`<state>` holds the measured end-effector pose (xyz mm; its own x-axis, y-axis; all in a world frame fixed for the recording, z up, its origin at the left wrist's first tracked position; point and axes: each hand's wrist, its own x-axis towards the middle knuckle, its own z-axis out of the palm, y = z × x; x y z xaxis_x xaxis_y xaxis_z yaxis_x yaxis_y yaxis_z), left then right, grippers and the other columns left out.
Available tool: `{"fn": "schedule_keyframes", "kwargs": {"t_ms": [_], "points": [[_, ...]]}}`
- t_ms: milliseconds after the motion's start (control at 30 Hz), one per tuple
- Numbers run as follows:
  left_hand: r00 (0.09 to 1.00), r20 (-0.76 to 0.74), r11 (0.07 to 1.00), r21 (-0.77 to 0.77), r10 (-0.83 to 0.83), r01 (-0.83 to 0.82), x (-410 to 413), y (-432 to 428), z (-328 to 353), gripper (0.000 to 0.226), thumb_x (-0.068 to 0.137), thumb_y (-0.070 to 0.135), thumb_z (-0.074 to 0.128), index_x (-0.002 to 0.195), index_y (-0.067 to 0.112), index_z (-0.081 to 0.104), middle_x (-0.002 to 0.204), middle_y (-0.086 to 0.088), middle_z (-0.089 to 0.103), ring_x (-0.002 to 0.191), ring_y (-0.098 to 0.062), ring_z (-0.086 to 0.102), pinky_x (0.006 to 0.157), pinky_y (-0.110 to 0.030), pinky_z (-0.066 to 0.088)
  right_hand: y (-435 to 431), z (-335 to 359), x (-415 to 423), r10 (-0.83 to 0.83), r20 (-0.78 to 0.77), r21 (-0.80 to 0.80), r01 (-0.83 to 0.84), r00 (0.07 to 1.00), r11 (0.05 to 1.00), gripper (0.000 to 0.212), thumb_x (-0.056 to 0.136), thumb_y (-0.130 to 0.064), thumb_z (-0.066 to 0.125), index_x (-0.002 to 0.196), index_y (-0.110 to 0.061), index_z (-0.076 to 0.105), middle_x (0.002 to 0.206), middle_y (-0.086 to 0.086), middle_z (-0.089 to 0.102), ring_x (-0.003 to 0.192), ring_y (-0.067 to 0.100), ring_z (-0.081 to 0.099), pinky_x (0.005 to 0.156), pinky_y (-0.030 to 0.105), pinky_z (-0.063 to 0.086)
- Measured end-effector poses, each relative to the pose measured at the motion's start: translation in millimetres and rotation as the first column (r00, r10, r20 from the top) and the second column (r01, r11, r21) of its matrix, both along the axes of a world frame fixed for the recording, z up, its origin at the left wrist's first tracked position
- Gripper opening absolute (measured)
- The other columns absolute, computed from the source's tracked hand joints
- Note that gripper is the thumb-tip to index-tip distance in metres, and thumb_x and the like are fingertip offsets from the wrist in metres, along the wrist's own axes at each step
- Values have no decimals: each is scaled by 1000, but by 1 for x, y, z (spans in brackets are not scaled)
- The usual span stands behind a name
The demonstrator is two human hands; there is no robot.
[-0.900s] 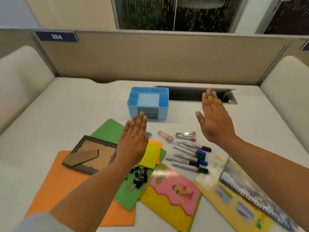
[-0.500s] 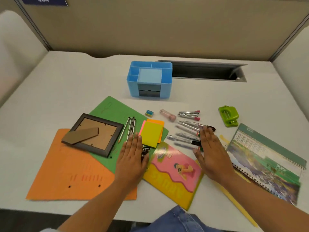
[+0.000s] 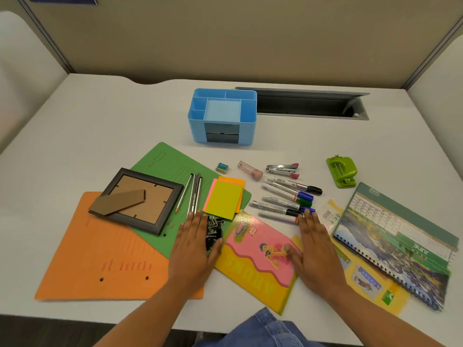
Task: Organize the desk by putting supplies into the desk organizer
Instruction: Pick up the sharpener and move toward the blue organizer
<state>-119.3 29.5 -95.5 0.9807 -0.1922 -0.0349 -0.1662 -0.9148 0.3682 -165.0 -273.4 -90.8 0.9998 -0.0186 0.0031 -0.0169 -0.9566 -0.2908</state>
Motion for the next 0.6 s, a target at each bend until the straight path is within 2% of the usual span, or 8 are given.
{"fn": "schedule_keyframes", "kwargs": {"t_ms": [167,300,433,533,600], "points": [[1000,14,999,-32,6,-5,0,0,1,80,92,69,18,154,19,17,162,4,13,148,-8,-4,121,-30,0,-2,4,1,-56,-21,153,59,998,986,82,90,-67,36,155,-24,9,163,-10,1,149,4,-4,119,31,9],[1000,-4,997,-79,8,-8,2,0,3,82,90,70,20,154,18,19,161,3,15,149,-9,-1,121,-30,2,-1,12,2,-115,-12,266,114,993,957,84,89,-59,52,155,-24,14,162,-7,12,147,4,7,119,33,14],[1000,-15,989,-149,-4,2,8,2,10,81,88,67,28,153,19,22,161,3,18,149,-11,4,120,-28,2,9,28,16,-189,43,345,163,981,924,71,90,-40,59,151,-20,27,154,4,33,143,15,26,117,39,25],[998,32,987,-152,-52,56,14,5,18,77,88,62,34,150,17,30,159,1,22,148,-11,5,119,-29,2,18,45,42,-186,122,350,133,975,927,57,90,-30,64,141,-18,41,136,4,51,126,20,45,105,40,41],[995,66,984,-156,-71,81,19,5,25,69,90,55,43,147,18,35,157,1,27,146,-7,4,119,-28,3,23,55,64,-163,155,336,103,974,936,46,89,-27,66,132,-16,51,124,3,58,116,20,51,98,39,45]]}}
